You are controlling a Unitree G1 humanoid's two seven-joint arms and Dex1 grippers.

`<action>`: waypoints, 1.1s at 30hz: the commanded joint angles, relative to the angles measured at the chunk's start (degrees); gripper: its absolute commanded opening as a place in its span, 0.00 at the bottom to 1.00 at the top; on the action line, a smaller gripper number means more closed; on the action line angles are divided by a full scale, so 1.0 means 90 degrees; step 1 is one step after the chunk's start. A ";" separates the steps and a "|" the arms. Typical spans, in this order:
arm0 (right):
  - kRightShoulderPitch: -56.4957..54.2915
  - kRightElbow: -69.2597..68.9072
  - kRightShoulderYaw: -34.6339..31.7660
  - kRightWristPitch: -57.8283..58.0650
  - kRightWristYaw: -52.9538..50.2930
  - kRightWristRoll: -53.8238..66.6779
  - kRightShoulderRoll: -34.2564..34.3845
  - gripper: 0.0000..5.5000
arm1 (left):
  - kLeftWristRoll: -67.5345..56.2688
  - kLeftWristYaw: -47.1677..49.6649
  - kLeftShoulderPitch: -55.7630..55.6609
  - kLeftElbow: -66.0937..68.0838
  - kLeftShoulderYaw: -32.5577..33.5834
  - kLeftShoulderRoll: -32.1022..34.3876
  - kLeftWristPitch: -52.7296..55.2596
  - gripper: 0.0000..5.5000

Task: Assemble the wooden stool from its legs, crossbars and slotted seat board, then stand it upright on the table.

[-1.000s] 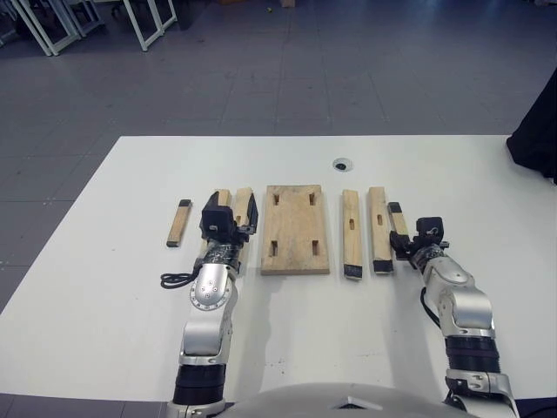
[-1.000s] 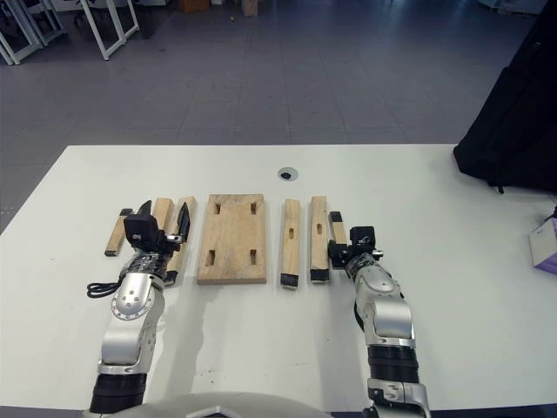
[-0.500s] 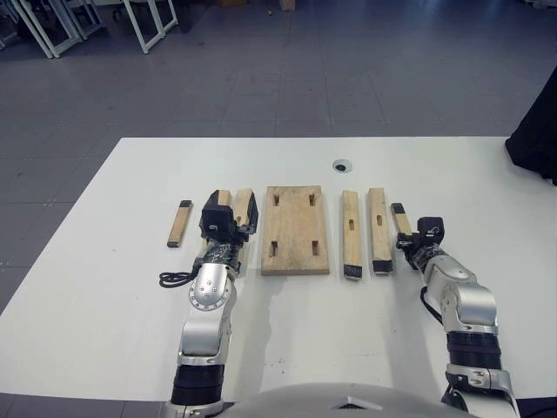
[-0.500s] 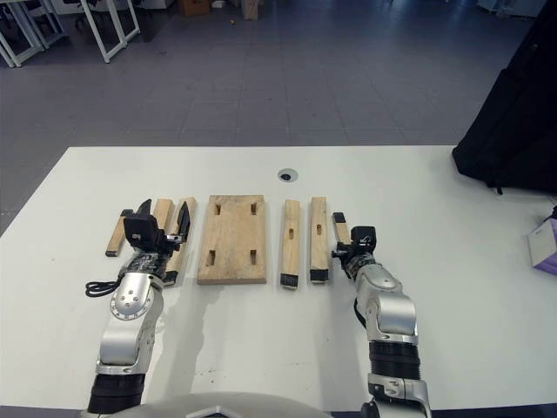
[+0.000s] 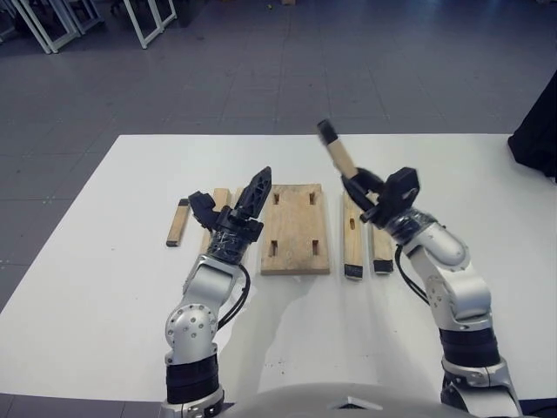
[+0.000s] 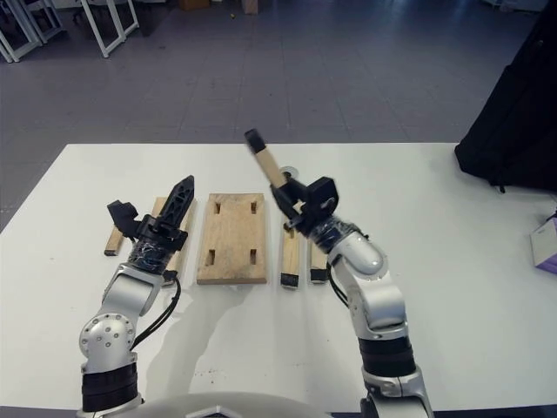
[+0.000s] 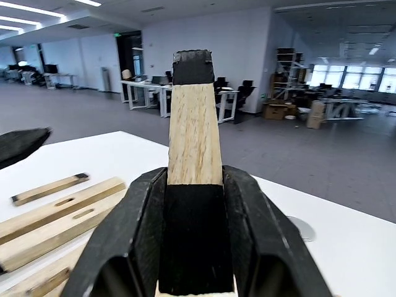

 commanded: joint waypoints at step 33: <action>0.0050 -0.0248 0.0780 -0.0254 0.1278 0.0127 -0.0880 0.23 | -0.0753 0.0283 -0.0273 0.0025 -0.0045 0.0309 0.0715 0.10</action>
